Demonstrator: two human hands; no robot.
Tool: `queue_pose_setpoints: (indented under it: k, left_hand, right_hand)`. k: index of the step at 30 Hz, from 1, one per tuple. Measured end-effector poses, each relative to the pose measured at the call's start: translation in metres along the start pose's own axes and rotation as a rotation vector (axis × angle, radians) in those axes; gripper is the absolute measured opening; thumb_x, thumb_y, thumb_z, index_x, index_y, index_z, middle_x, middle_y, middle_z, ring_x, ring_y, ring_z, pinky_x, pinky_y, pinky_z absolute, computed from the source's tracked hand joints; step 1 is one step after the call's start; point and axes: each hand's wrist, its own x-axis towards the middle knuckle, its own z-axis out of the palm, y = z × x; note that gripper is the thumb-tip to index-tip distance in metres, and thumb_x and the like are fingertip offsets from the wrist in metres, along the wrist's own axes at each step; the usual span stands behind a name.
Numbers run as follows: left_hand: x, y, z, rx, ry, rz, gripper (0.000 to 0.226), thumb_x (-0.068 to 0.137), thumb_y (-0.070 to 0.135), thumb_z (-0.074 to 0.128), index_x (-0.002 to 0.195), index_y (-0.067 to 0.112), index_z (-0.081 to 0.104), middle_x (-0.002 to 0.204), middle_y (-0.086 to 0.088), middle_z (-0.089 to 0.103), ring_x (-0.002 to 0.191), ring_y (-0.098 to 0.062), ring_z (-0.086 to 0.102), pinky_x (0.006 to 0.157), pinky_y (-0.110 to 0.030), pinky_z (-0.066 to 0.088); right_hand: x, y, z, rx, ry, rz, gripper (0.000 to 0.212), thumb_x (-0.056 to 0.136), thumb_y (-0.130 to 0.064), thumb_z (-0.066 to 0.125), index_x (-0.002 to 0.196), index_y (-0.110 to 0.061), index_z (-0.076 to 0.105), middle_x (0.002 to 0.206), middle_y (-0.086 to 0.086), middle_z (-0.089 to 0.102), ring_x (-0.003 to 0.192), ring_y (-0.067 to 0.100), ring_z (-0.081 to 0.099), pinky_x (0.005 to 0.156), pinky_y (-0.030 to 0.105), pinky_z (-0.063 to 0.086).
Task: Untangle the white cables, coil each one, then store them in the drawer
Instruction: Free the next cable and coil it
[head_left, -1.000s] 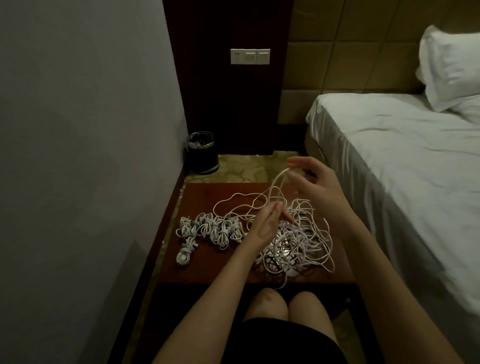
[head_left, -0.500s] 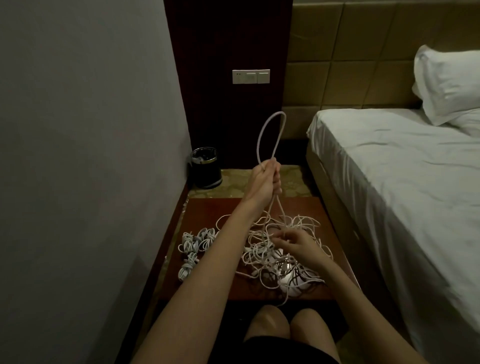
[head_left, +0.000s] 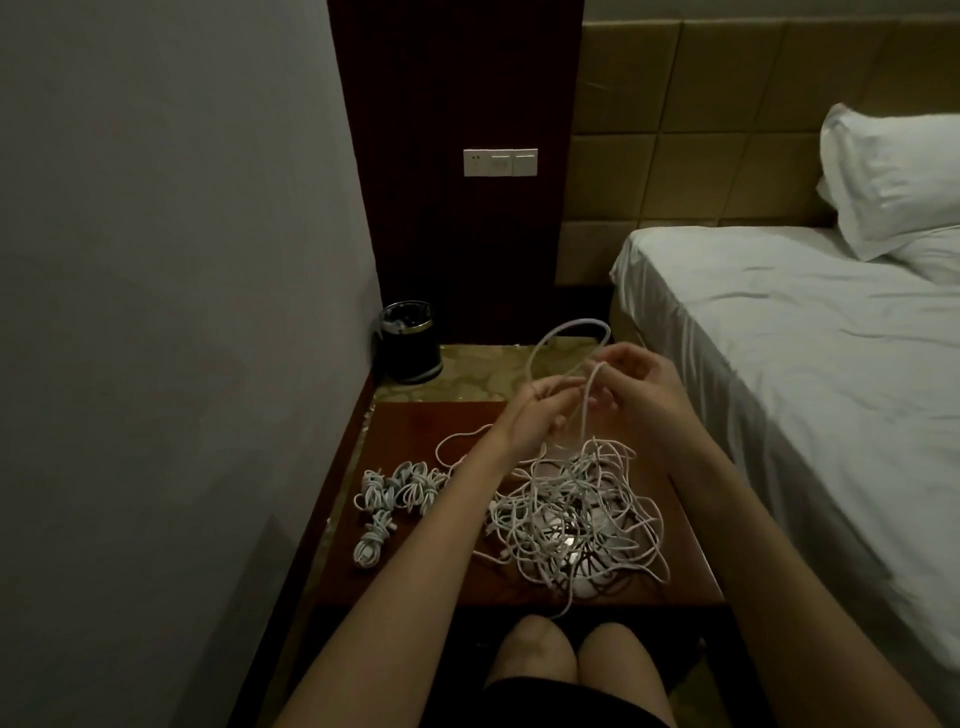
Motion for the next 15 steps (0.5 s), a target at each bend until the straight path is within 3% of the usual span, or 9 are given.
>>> queue_pose_setpoints:
  k: [3, 6, 8, 11, 13, 15]
  left_hand:
    - [0.005, 0.009, 0.004, -0.008, -0.033, -0.018, 0.020, 0.102, 0.010, 0.042, 0.093, 0.007, 0.059, 0.059, 0.009, 0.058, 0.040, 0.002, 0.042, 0.043, -0.011, 0.032]
    - [0.012, 0.016, -0.001, -0.004, 0.096, 0.053, 0.029, 0.103, 0.015, 0.041, 0.076, 0.010, 0.050, 0.062, 0.002, 0.043, 0.039, 0.003, 0.039, 0.044, -0.014, 0.033]
    - [0.014, 0.027, -0.006, -0.096, 0.165, 0.076, 0.035, 0.104, 0.017, 0.039, 0.070, 0.016, 0.043, 0.056, 0.005, 0.038, 0.037, 0.001, 0.033, 0.039, -0.012, 0.028]
    - [0.017, 0.042, -0.009, -0.164, 0.188, 0.120, 0.036, 0.105, 0.018, 0.036, 0.069, 0.016, 0.041, 0.048, 0.011, 0.036, 0.038, 0.001, 0.030, 0.039, -0.012, 0.028]
    - [0.019, 0.053, -0.010, -0.226, 0.219, 0.150, 0.036, 0.105, 0.018, 0.036, 0.070, 0.017, 0.041, 0.046, 0.012, 0.038, 0.039, 0.000, 0.030, 0.042, -0.013, 0.029]
    - [0.020, 0.061, -0.012, -0.315, 0.232, 0.174, 0.036, 0.105, 0.018, 0.036, 0.070, 0.017, 0.041, 0.048, 0.012, 0.038, 0.041, -0.001, 0.030, 0.044, -0.014, 0.029]
  right_hand:
    - [0.006, -0.021, 0.004, 0.042, 0.034, -0.060, 0.018, 0.085, 0.001, 0.066, 0.082, -0.015, 0.061, 0.064, -0.004, 0.062, 0.052, 0.006, 0.054, 0.052, 0.020, 0.046]
    - [0.000, -0.014, 0.001, 0.054, 0.084, -0.027, 0.023, 0.074, -0.008, 0.067, 0.094, -0.019, 0.061, 0.088, 0.000, 0.066, 0.066, 0.007, 0.059, 0.059, 0.021, 0.048]
    - [-0.014, 0.005, 0.002, 0.040, -0.062, 0.110, 0.037, 0.069, -0.021, 0.063, 0.106, -0.023, 0.060, 0.092, -0.001, 0.065, 0.065, 0.008, 0.057, 0.059, 0.025, 0.045]
    - [-0.041, 0.035, 0.014, -0.202, -0.431, 0.276, 0.055, 0.076, -0.043, 0.063, 0.127, -0.028, 0.049, 0.112, -0.012, 0.061, 0.085, 0.007, 0.061, 0.071, 0.022, 0.050]
    - [-0.049, 0.055, 0.025, -0.318, -0.476, 0.284, 0.047, 0.082, -0.043, 0.067, 0.123, -0.028, 0.049, 0.112, -0.013, 0.061, 0.094, 0.006, 0.063, 0.078, 0.021, 0.052]
    - [-0.049, 0.073, 0.032, -0.417, -0.406, 0.240, 0.017, 0.092, -0.033, 0.062, 0.106, -0.023, 0.061, 0.102, -0.006, 0.067, 0.086, 0.008, 0.064, 0.077, 0.027, 0.053]
